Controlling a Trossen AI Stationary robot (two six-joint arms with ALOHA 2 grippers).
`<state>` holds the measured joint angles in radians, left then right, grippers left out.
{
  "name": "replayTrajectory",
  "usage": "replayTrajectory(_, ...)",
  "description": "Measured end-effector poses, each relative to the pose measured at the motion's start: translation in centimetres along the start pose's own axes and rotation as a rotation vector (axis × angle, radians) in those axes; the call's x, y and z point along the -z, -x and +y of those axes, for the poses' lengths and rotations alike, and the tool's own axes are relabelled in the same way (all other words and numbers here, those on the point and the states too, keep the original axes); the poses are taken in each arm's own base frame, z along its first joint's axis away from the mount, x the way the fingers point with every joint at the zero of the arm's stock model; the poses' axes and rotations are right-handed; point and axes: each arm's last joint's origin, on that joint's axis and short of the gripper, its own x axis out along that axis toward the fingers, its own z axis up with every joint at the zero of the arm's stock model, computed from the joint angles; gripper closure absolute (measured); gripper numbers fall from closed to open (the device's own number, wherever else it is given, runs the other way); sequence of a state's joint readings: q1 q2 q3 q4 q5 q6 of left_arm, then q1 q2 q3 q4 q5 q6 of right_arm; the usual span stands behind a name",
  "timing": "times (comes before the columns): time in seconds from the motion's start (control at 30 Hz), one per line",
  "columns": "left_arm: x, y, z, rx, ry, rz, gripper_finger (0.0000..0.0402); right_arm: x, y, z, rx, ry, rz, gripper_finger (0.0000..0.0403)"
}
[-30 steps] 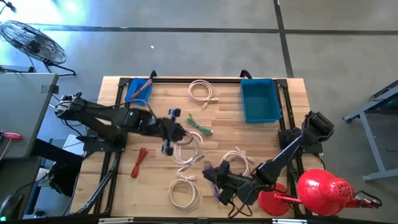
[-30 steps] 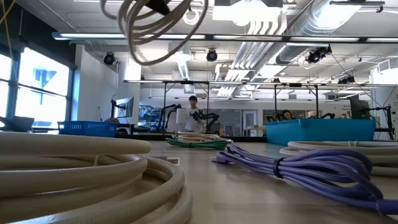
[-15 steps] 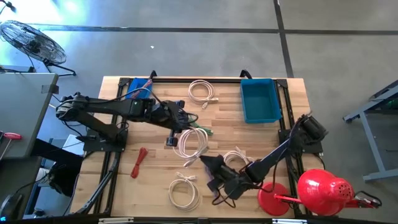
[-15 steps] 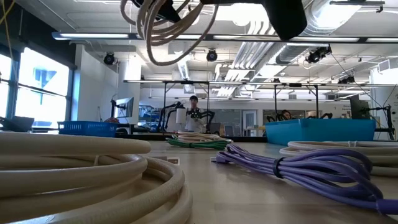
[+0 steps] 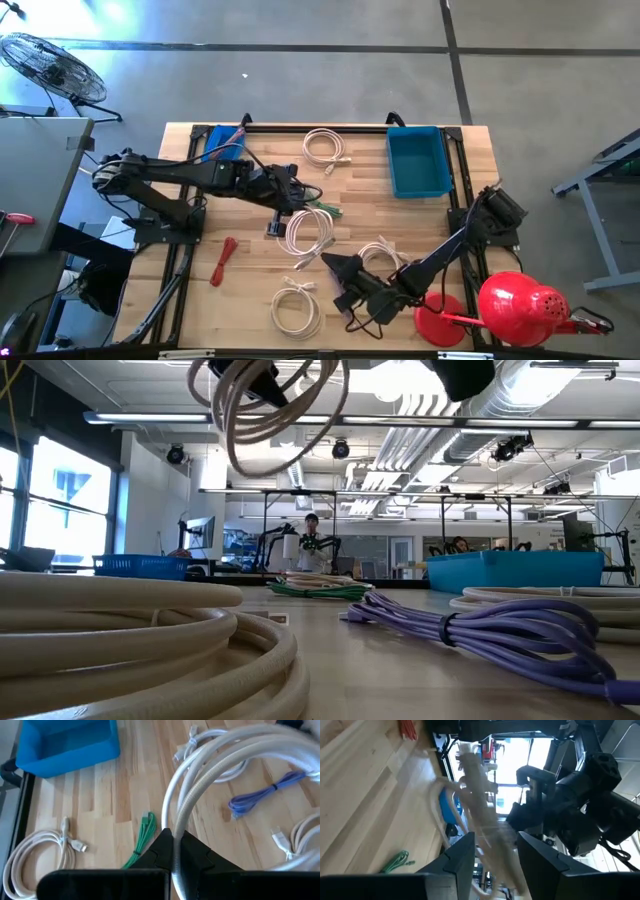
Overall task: Pick & Place USB Port
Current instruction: Put the brown HDMI cable into the right blue bin
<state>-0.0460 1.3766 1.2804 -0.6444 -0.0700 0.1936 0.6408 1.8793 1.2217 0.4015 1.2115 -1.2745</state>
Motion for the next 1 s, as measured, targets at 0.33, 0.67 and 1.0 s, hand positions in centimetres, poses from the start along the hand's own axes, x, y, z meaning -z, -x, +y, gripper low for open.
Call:
replayTrajectory(0.33,0.1,-1.5,-0.1,0.006,-0.005,0.032,0.0394,0.4,-1.4,-0.1,-0.024,-0.025,-0.047,0.0263)
replayTrajectory(0.67,0.1,-2.2,-0.2,0.023,-0.014,0.035,0.0394,0.5,-1.7,-0.2,-0.026,-0.163,-0.039,0.0263)
replayTrajectory(1.0,0.1,-2.2,-0.2,0.024,-0.014,0.035,0.0394,1.2,-3.2,0.1,-0.073,-0.17,-0.064,0.0263)
